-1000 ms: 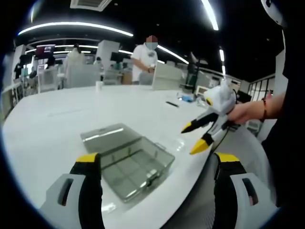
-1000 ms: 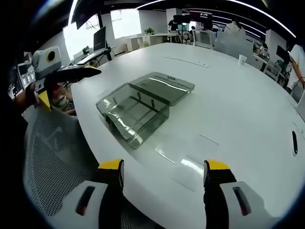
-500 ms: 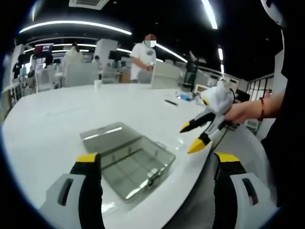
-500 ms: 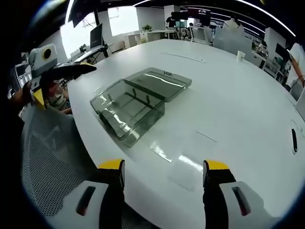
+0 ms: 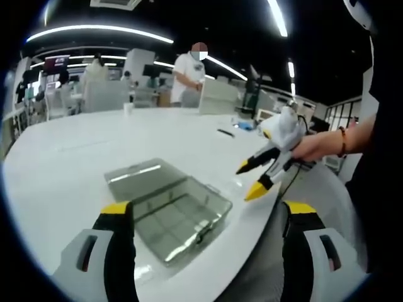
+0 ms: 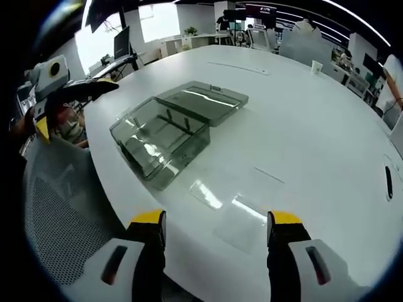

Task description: Insert the divider into the dual guide fixture by aligning both edges with the guide slots and pushing it downward to the bottom, including one-sided entry, uneven engagement, binding, and posture correction.

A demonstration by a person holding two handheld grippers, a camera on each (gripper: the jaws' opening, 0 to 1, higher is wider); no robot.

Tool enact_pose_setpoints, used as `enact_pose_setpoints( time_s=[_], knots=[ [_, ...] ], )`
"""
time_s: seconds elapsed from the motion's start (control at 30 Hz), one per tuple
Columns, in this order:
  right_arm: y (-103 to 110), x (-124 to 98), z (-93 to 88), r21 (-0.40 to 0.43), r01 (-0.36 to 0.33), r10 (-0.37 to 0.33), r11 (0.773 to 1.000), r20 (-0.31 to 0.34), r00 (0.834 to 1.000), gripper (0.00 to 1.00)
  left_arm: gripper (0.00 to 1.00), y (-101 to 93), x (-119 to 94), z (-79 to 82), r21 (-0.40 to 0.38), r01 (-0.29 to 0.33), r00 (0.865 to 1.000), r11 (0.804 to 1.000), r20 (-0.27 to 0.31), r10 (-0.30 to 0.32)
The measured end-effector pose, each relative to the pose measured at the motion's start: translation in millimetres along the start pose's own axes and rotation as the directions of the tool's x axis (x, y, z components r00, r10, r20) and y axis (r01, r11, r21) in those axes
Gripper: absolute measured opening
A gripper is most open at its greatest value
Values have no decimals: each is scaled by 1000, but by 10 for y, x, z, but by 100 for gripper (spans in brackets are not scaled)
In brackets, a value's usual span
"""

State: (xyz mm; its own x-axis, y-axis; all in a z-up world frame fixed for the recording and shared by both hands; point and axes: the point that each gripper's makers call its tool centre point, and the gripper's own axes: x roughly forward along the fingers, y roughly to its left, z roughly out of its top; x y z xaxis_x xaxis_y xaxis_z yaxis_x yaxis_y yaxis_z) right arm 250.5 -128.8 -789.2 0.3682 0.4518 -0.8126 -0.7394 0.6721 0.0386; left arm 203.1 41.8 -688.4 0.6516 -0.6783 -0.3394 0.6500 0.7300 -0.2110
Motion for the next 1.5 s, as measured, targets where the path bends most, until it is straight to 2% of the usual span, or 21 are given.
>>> enact_pose_setpoints(
  time_s=[0.3, 0.9, 1.07, 1.5],
  knots=[
    [-45, 46, -28, 6, 4, -4, 1000, -18, 1000, 61, 97, -4, 5, 12, -2, -9, 1000, 1000, 8, 9],
    [-135, 129, -103, 25, 16, -14, 1000, -81, 997, 56, 98, 129, -57, -50, -15, -27, 1000, 1000, 6, 27],
    [-167, 139, -105, 31, 21, -18, 999, -84, 996, 55, 98, 161, -57, -76, -12, -32, 999, 999, -3, 32],
    [-217, 196, -139, 62, 28, -22, 998, -96, 995, 52, 98, 139, -29, -28, -12, -37, 999, 999, 1, 37]
  ],
)
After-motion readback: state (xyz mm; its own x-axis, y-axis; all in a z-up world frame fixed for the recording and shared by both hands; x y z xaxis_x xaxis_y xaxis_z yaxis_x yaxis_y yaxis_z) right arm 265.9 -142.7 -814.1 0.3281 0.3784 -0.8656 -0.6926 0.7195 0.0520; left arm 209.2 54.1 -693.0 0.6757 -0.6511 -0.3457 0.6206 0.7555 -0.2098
